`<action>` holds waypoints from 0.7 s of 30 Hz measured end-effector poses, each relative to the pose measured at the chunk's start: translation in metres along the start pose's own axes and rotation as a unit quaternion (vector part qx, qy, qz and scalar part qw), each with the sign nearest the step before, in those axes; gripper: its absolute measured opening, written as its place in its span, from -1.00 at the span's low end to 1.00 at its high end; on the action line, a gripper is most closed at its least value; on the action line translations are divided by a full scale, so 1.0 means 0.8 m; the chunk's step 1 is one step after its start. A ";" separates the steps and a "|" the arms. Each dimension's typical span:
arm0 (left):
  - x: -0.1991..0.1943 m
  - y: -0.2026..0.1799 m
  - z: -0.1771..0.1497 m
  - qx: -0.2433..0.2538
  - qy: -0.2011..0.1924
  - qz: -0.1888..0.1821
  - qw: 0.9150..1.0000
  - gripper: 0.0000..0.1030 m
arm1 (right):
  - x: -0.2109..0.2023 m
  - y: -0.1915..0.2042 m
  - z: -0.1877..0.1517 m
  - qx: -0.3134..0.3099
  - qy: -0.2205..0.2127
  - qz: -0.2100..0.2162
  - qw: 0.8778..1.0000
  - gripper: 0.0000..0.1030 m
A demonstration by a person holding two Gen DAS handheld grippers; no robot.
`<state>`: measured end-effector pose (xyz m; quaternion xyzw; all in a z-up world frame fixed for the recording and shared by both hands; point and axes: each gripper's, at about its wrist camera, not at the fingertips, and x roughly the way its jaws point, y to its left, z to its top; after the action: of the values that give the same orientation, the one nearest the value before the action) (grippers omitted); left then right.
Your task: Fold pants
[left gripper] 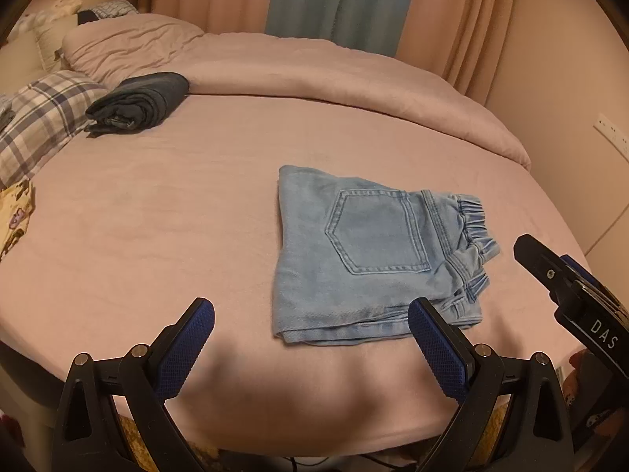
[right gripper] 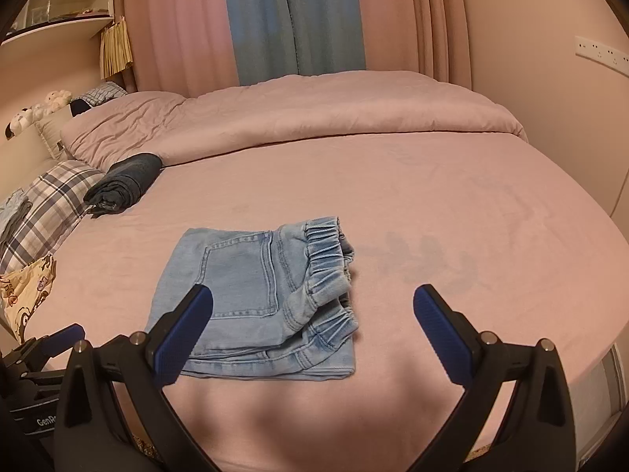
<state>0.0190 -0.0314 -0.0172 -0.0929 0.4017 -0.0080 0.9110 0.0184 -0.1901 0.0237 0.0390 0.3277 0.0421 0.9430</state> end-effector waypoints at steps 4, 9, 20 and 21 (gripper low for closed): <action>-0.001 0.000 0.000 0.001 -0.001 0.001 1.000 0.91 | 0.001 0.000 0.000 -0.001 0.003 0.000 1.000 1.00; -0.001 -0.001 0.001 0.003 -0.001 -0.001 1.000 0.91 | 0.002 -0.001 0.000 -0.001 0.003 0.001 1.000 1.00; -0.005 -0.005 0.000 0.005 -0.002 -0.003 1.000 0.91 | 0.003 0.003 -0.002 -0.003 0.007 0.001 1.000 1.00; -0.005 -0.005 0.000 0.005 -0.003 -0.004 1.000 0.91 | 0.003 0.002 -0.002 -0.003 0.007 0.000 1.000 1.00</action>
<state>0.0167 -0.0347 -0.0136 -0.0897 0.3990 -0.0130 0.9125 0.0191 -0.1878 0.0210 0.0359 0.3343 0.0432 0.9408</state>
